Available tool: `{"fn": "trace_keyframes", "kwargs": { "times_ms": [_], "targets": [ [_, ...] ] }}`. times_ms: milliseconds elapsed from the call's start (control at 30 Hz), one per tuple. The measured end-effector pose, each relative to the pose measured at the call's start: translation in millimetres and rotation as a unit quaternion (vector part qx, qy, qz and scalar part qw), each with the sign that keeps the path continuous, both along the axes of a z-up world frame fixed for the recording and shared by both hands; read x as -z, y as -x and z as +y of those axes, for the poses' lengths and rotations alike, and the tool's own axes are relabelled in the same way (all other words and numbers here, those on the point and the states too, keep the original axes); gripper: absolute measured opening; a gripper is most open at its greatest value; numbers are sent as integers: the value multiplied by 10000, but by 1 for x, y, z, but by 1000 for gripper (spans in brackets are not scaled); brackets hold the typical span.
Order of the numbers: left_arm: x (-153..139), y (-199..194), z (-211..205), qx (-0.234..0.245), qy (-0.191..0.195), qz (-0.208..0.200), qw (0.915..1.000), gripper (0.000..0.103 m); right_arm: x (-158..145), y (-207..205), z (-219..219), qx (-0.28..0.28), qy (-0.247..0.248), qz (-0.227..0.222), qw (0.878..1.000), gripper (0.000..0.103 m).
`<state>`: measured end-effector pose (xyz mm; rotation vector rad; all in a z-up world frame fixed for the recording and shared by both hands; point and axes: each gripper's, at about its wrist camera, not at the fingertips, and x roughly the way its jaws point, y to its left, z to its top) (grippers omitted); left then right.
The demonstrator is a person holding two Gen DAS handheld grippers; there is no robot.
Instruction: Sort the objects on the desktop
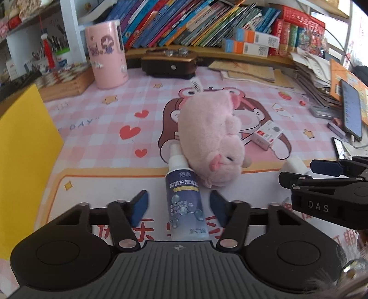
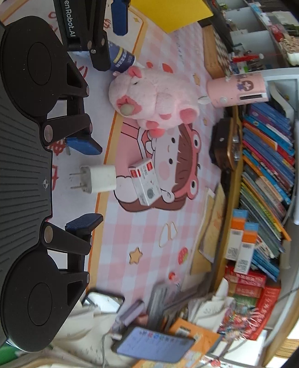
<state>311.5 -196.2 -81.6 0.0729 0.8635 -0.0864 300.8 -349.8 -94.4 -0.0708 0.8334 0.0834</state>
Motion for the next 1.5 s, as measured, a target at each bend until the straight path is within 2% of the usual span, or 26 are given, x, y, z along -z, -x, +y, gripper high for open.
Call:
{"fn": "trace_keyframes", "kwargs": {
  "times_ms": [100,200,300,400,433,567,733,1167,1300,1500],
  "targets": [
    [4,-4,6,-102,192,116,9997,41,5,-7,2,-38,4,141,9999,55],
    [8,-5,7,-124,194,145,9996,34,5,-9,4,-95,-15,178,9998,53],
    [10,-6,5,-67,131,99,9998,32,4,-11,6,-131,-96,206,9997,44],
    [9,-8,8,-48,197,130,9997,31,4,-13,8,-217,-211,218,9993,26],
    [8,-8,10,-72,207,153,9996,31,3,-13,9,-255,-239,224,9991,25],
    [1,-1,23,-290,343,150,9989,31,-1,-12,12,-226,-204,249,9992,26],
    [-21,20,39,-391,639,41,9972,31,-18,3,11,-195,-378,138,9990,26],
    [-82,104,76,-307,1412,-360,9888,31,-76,75,22,-405,-860,-129,9954,26],
    [-87,129,88,-265,1537,-389,9870,31,-88,105,32,-458,-926,-136,9946,26],
    [-81,153,101,-210,1766,-318,9835,31,-88,137,52,-437,-887,-30,9951,26]
  ]
}}
